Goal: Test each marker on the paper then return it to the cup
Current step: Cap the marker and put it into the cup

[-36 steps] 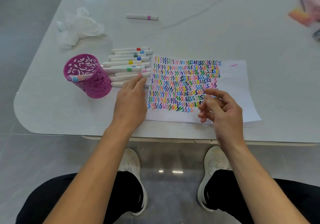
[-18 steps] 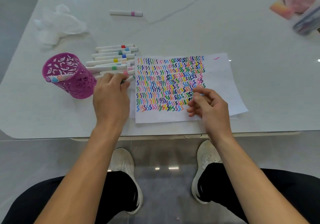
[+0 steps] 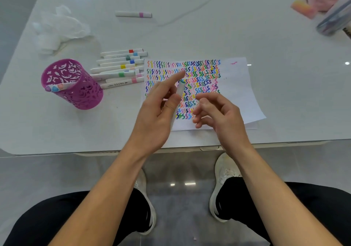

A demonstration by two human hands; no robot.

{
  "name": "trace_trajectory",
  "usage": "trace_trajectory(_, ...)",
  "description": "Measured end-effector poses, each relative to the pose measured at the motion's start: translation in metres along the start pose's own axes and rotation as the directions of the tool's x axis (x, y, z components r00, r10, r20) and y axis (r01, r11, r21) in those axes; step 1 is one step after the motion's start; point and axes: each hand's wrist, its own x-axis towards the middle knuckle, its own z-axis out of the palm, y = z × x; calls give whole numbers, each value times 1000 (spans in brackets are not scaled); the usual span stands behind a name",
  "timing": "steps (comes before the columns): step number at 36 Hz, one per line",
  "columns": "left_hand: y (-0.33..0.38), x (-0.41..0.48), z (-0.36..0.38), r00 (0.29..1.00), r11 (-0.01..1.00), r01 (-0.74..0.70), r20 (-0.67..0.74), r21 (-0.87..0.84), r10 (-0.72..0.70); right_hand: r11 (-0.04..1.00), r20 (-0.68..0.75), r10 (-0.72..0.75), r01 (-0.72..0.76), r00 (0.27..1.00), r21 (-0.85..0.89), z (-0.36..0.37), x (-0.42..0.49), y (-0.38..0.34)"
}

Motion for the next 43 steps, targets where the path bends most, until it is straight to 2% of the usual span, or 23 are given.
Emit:
trace_trajectory(3, 5, -1, 5, 999, 991, 40, 31, -127, -36, 982, 106, -75, 92, 992, -163, 2, -6, -2)
trace_trajectory(6, 7, -2, 10, 994, 965, 103, 1, -240, -106, 939, 194, -46, 109, 980, -325, 2, -11, -2)
trace_trajectory(8, 5, -2, 12, 991, 958, 131, -6, -255, -137, 912, 212, -20, 105, 977, -397, 2, -14, -3)
trace_trajectory(15, 4, -5, 12, 979, 960, 198, -5, -199, -203, 723, 214, -202, 293, 956, -626, -9, -11, -2)
trace_trajectory(19, 0, -7, 11, 993, 992, 101, 59, 78, -106, 599, 228, -258, 341, 939, -725, -14, -9, 1)
trace_trajectory(22, -2, -10, 13, 996, 969, -2, 89, 249, -21, 557, 225, -254, 333, 940, -761, -14, -8, 2)
trace_trajectory(25, -4, -12, 14, 995, 961, -16, 103, 275, -13, 526, 227, -248, 327, 942, -785, -15, -9, 3)
trace_trajectory(35, -3, -14, 20, 994, 986, 105, 1, 131, -106, 456, 197, -336, 343, 921, -822, -9, -12, 3)
trace_trajectory(40, -1, -16, 20, 988, 985, 154, -39, 82, -152, 425, 144, -363, 302, 920, -853, -11, -12, 4)
trace_trajectory(43, 1, -15, 18, 988, 983, 150, -40, 102, -146, 447, 137, -335, 285, 932, -848, -11, -12, 2)
